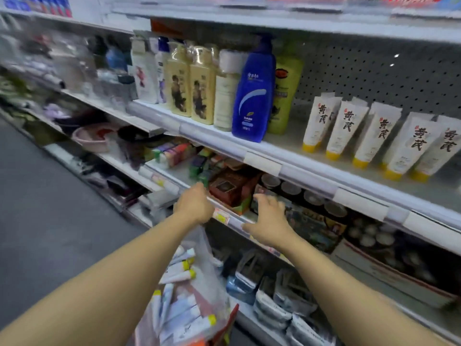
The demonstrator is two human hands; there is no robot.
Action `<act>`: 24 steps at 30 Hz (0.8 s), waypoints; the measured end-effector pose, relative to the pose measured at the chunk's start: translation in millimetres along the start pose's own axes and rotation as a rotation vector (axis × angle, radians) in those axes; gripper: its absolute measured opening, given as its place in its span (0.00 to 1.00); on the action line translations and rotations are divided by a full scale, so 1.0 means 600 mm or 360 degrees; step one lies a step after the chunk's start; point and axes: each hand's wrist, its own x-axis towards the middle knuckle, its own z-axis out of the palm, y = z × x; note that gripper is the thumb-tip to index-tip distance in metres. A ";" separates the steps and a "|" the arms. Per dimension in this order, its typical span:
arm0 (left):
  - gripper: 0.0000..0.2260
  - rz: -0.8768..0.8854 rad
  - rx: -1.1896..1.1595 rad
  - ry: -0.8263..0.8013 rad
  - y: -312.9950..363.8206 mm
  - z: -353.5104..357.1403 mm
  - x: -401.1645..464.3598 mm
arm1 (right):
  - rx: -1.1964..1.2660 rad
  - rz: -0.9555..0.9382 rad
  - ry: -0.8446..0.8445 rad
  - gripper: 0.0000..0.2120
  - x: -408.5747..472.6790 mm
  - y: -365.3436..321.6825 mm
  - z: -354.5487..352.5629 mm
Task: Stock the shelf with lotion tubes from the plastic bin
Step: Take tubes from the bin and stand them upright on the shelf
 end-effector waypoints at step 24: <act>0.22 -0.0973 -0.0244 -0.0200 -0.369 0.149 0.014 | -0.0307 -0.0446 -0.0808 0.35 0.188 -0.062 0.389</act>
